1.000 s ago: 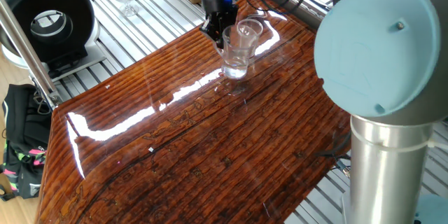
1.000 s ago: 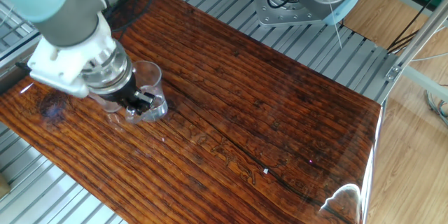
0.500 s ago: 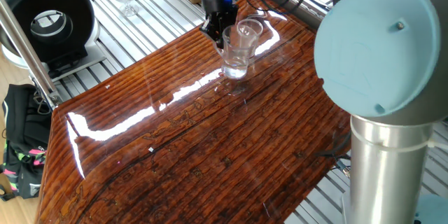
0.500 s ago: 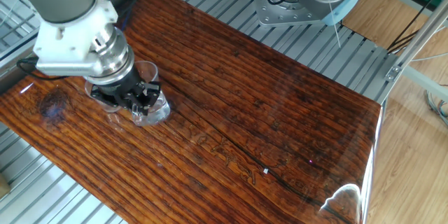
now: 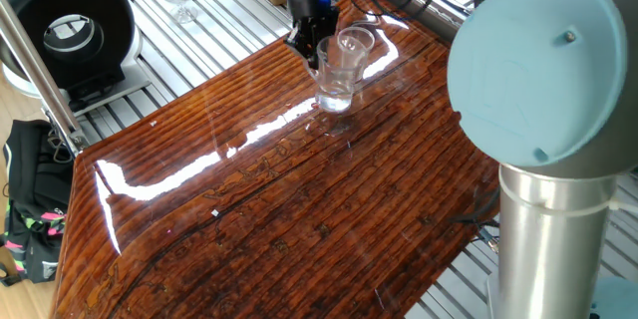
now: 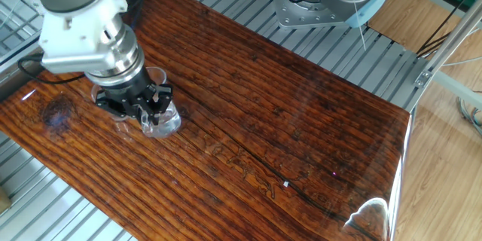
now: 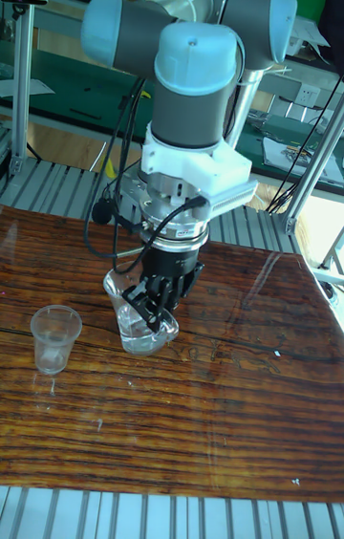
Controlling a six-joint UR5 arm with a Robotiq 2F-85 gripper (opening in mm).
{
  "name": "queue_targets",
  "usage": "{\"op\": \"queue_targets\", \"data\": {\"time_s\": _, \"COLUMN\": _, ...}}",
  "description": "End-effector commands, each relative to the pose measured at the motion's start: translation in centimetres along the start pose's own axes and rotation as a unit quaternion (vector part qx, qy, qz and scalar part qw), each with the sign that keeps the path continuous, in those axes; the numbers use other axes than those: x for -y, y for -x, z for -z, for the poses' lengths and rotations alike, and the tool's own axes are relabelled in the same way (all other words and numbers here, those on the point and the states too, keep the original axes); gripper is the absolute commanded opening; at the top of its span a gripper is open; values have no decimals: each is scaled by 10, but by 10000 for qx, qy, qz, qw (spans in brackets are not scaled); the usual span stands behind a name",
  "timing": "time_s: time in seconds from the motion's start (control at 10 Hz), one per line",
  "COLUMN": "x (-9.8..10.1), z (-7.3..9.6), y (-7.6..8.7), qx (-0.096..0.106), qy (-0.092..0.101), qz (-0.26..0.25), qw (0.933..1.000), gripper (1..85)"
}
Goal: Pour the water from one cup into another empty cup
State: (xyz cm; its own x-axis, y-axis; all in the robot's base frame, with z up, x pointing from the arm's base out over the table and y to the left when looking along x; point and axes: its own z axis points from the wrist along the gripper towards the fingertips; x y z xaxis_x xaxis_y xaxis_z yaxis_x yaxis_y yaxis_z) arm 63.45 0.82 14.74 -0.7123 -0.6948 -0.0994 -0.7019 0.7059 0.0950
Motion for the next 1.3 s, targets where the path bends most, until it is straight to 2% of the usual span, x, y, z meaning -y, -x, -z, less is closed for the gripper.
{"op": "queue_targets", "data": {"time_s": 0.0, "x": -7, "z": 15, "y": 14, "qx": 297, "qy": 62, "qz": 1016, "qw": 9944, "gripper": 17}}
{"op": "queue_targets", "data": {"time_s": 0.2, "x": -14, "z": 20, "y": 19, "qx": 476, "qy": 190, "qz": 1520, "qw": 9870, "gripper": 17}}
{"op": "queue_targets", "data": {"time_s": 0.3, "x": -20, "z": 22, "y": 19, "qx": 501, "qy": 253, "qz": 1710, "qw": 9837, "gripper": 17}}
{"op": "queue_targets", "data": {"time_s": 0.4, "x": -17, "z": 26, "y": 33, "qx": 760, "qy": 91, "qz": 1794, "qw": 9808, "gripper": 17}}
{"op": "queue_targets", "data": {"time_s": 0.5, "x": -18, "z": 28, "y": 39, "qx": 856, "qy": 79, "qz": 1733, "qw": 9811, "gripper": 17}}
{"op": "queue_targets", "data": {"time_s": 0.6, "x": -12, "z": 28, "y": 32, "qx": 719, "qy": 13, "qz": 1833, "qw": 9804, "gripper": 17}}
{"op": "queue_targets", "data": {"time_s": 0.7, "x": -28, "z": 32, "y": 33, "qx": 815, "qy": 341, "qz": 1928, "qw": 9773, "gripper": 17}}
{"op": "queue_targets", "data": {"time_s": 0.8, "x": -30, "z": 40, "y": 31, "qx": 867, "qy": 448, "qz": 2185, "qw": 9709, "gripper": 17}}
{"op": "queue_targets", "data": {"time_s": 0.9, "x": -24, "z": 46, "y": 19, "qx": 785, "qy": 487, "qz": 2351, "qw": 9676, "gripper": 17}}
{"op": "queue_targets", "data": {"time_s": 1.0, "x": -18, "z": 49, "y": 11, "qx": 792, "qy": 504, "qz": 2479, "qw": 9642, "gripper": 17}}
{"op": "queue_targets", "data": {"time_s": 1.2, "x": -16, "z": 48, "y": 1, "qx": 954, "qy": 648, "qz": 2790, "qw": 9533, "gripper": 17}}
